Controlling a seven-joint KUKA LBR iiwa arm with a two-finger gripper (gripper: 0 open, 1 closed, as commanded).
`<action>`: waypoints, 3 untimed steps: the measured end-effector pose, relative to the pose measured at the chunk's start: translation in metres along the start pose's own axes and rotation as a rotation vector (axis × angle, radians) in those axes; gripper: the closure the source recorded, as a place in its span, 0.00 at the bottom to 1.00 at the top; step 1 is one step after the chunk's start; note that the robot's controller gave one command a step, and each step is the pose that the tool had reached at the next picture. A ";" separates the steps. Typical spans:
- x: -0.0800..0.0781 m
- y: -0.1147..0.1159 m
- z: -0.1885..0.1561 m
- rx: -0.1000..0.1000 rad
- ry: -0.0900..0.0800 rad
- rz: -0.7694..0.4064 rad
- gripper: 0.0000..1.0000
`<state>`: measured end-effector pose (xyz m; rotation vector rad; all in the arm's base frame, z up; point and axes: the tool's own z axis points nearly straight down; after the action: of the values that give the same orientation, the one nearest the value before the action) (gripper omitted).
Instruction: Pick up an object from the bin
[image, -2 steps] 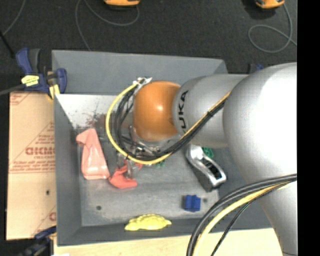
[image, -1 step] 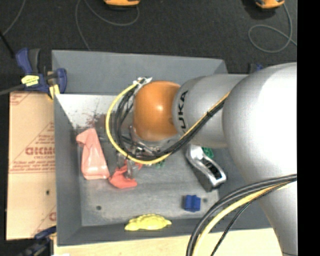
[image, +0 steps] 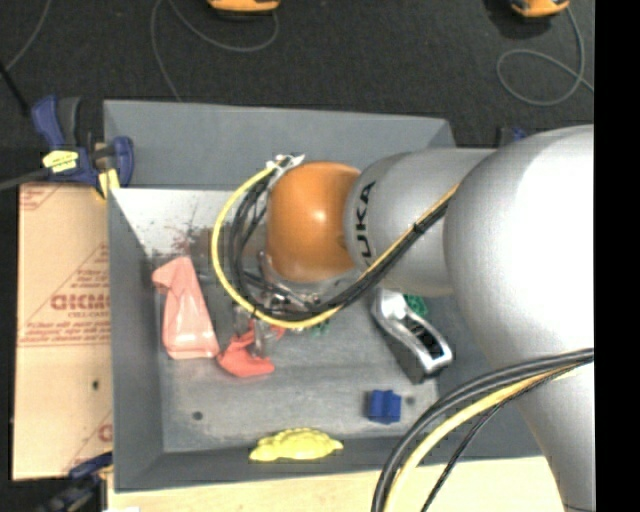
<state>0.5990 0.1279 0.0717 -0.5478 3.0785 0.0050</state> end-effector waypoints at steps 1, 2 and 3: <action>0.000 0.000 0.000 0.000 0.000 0.002 1.00; 0.000 0.000 0.000 0.000 0.000 0.003 1.00; 0.000 0.000 0.000 0.000 0.000 0.004 1.00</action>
Offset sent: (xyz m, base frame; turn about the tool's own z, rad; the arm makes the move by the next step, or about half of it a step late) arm 0.0000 0.0000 0.0000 0.0000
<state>0.5989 0.1280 0.0717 -0.5414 3.0801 0.0053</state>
